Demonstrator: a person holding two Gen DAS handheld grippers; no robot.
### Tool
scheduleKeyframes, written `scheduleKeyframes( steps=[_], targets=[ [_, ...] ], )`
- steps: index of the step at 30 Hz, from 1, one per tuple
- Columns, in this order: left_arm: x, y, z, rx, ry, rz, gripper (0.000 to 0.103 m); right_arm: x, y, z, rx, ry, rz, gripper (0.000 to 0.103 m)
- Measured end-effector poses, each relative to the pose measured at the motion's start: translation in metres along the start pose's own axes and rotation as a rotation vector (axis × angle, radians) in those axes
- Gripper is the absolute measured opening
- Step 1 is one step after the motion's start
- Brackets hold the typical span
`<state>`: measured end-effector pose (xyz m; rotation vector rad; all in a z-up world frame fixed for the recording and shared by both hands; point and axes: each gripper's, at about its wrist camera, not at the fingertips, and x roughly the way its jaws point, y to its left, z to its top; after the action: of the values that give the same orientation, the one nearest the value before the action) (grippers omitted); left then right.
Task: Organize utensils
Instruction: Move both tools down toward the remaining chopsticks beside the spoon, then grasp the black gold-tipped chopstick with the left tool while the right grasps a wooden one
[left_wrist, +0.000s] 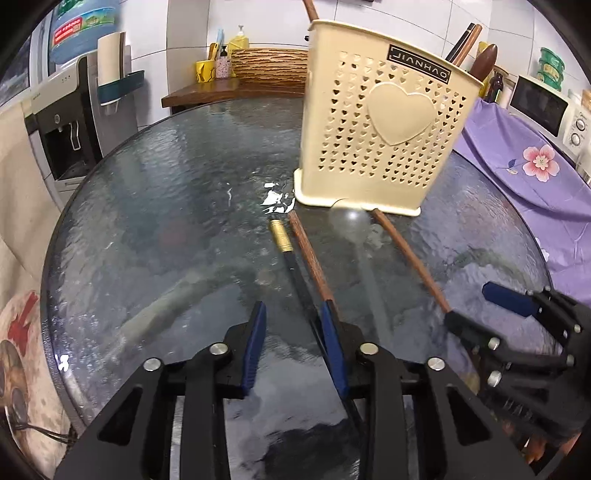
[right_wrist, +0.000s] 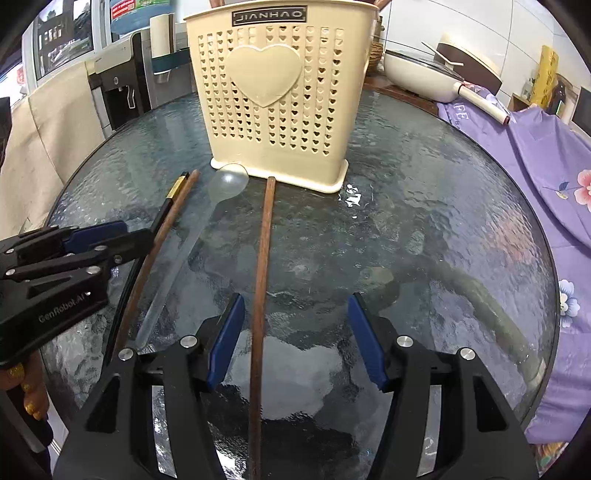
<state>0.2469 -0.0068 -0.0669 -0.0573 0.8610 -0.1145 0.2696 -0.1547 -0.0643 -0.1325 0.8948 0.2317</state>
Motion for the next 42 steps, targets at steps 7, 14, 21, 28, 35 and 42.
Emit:
scheduleKeyframes(
  steps=[7,14,21,28,35,42],
  targets=[
    [0.002,0.016,0.006,-0.053,0.014,-0.014,0.029,0.002,-0.001,0.017,-0.002,-0.01,0.036,0.057],
    [0.015,0.017,0.025,-0.104,0.031,-0.029,0.029,0.017,0.005,0.046,-0.001,0.002,0.076,0.044],
    [0.027,0.009,0.039,-0.072,0.042,0.0,0.022,0.04,0.015,0.06,-0.014,0.041,0.087,0.028],
    [0.03,0.009,0.041,-0.05,0.034,0.02,0.016,0.045,0.026,0.069,-0.045,0.038,0.078,0.026],
    [0.024,0.002,0.032,-0.046,0.02,0.045,0.016,0.048,0.033,0.075,-0.063,0.046,0.086,0.026],
    [0.022,-0.005,0.028,-0.041,0.018,0.088,0.016,0.048,0.031,0.07,-0.07,0.04,0.092,0.026]
  ],
)
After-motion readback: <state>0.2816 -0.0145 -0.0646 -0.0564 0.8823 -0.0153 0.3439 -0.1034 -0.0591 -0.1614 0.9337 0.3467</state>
